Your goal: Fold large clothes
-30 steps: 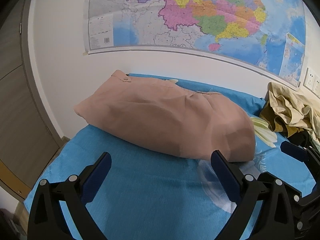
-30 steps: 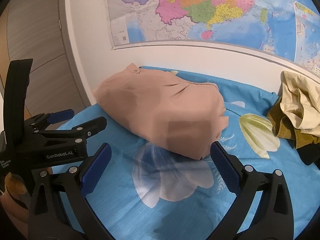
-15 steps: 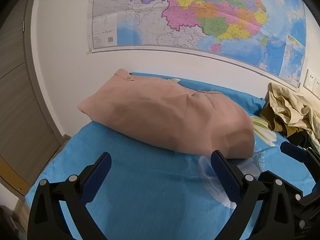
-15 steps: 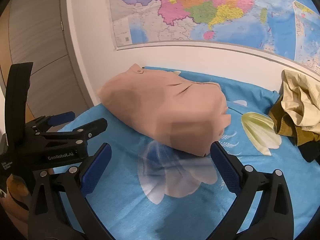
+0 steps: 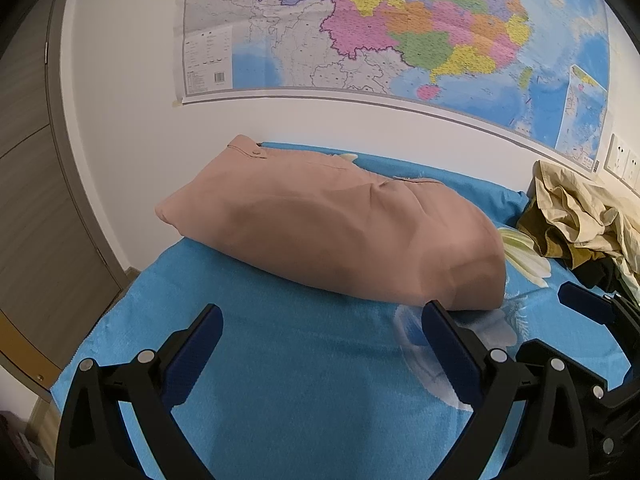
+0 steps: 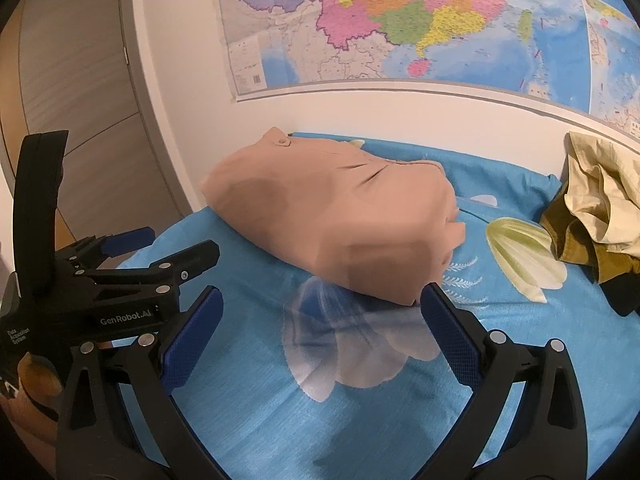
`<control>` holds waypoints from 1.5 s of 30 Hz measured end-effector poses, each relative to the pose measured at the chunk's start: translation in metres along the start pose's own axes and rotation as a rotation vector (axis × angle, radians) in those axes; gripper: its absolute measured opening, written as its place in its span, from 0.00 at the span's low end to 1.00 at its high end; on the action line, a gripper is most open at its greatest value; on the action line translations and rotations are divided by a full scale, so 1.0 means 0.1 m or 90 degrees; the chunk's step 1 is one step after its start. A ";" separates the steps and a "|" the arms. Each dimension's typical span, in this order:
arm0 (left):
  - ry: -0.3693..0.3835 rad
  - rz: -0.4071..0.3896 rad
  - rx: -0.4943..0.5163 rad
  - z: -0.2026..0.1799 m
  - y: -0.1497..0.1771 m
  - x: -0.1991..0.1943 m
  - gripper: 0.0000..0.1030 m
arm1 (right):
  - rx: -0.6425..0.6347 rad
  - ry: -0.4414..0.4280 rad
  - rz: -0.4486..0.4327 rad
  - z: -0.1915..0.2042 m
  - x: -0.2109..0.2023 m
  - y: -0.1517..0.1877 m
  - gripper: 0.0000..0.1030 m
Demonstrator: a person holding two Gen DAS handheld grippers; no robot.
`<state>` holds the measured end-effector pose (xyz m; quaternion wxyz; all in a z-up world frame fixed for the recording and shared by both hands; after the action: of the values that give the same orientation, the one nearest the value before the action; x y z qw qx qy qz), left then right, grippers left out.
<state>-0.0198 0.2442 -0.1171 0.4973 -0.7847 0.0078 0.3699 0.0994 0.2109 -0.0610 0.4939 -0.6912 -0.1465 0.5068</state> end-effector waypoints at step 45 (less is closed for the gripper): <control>-0.003 0.000 -0.002 0.00 0.07 -0.07 0.94 | 0.000 0.001 -0.002 0.01 -0.03 0.00 0.95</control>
<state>-0.0274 0.2387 -0.1184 0.4960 -0.7848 0.0060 0.3716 0.0968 0.2088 -0.0596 0.4949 -0.6911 -0.1469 0.5058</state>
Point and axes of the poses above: each gripper's, at about its wrist camera, not at the fingertips, and x roughly the way its jaws point, z to its left, y to its underside, the point moved 9 cm from there along x, roughly the way its jaws point, and after that the axes turned 14 degrees about -x, right-handed, at the moved point
